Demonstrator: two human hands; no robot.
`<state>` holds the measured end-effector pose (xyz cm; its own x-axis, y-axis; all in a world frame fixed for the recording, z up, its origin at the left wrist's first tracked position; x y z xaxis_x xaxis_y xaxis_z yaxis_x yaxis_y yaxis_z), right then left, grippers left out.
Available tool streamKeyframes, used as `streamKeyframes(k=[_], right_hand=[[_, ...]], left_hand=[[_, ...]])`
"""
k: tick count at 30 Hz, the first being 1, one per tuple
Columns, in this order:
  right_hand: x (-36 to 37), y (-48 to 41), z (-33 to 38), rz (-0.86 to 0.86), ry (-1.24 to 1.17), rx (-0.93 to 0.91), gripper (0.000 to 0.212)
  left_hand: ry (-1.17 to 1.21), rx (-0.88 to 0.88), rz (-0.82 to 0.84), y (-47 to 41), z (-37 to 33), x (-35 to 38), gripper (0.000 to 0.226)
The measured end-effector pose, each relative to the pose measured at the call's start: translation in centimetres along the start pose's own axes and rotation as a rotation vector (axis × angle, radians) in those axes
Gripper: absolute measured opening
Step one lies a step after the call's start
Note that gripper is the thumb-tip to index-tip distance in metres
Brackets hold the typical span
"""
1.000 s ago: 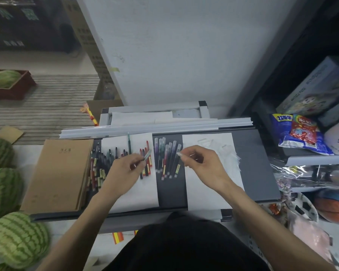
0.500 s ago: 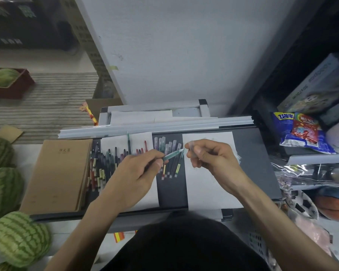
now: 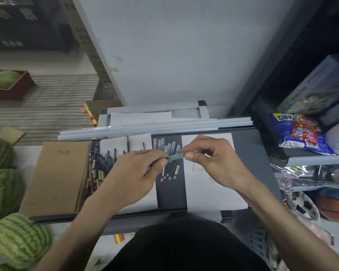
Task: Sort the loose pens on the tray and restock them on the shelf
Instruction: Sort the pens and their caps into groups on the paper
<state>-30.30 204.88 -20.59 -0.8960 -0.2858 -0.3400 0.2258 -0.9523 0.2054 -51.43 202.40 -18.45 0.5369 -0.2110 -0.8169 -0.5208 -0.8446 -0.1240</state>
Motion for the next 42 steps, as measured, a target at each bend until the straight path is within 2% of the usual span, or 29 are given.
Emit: streamKeyframes(k=[5, 9, 14, 17, 20, 23, 28, 31, 38, 42], right_hand=[[0.5, -0.6, -1.4, -0.040, 0.047, 0.044, 0.019], [0.4, -1.4, -2.2, 0.016, 0.069, 0.109, 0.028], [0.4, -2.4, -5.2, 0.062, 0.096, 0.173, 0.017], [1.0, -2.5, -7.6, 0.013, 0.131, 0.224, 0.008], [1.3, -2.6, -9.3, -0.094, 0.149, 0.278, 0.021], [1.1, -2.9, -10.9, -0.148, 0.299, 0.331, 0.026], [0.5, -2.3, -14.1, -0.132, 0.565, 0.444, 0.032], [0.1, -1.8, -15.2, -0.137, 0.668, 0.476, 0.034], [-1.2, -2.0, -16.5, -0.179, 0.897, 0.513, 0.034], [-1.2, -2.6, -16.9, -0.181, 0.935, 0.514, 0.034]], left_hand=[[-0.035, 0.009, -0.012, -0.5, -0.2, 1.9, 0.032], [-0.038, -0.037, 0.016, -0.8, 0.1, 3.6, 0.037], [0.046, -0.135, 0.117, -1.7, 1.4, 5.8, 0.029], [0.103, -0.197, 0.189, -2.6, 2.7, 7.5, 0.023], [0.158, -0.283, 0.162, -3.3, 4.8, 9.1, 0.021], [0.190, -0.401, 0.095, -3.4, 7.3, 10.2, 0.027], [0.180, -0.525, 0.036, -4.0, 10.3, 12.0, 0.027], [0.099, -0.555, 0.086, -4.6, 11.1, 13.3, 0.043], [0.011, -0.561, 0.196, -6.6, 11.6, 15.6, 0.046], [-0.028, -0.584, 0.233, -7.6, 11.4, 16.5, 0.039]])
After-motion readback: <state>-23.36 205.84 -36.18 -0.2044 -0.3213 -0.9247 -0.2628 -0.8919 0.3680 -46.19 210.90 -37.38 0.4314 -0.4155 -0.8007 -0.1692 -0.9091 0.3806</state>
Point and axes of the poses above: each hand's wrist, its own y-axis away from the middle knuckle, its own x-axis out of the palm, z = x × y, the point moved 5 cm from there along -y, towards the middle knuckle, and after that the axes turned 9 degrees about x, right-handed, at the moved point
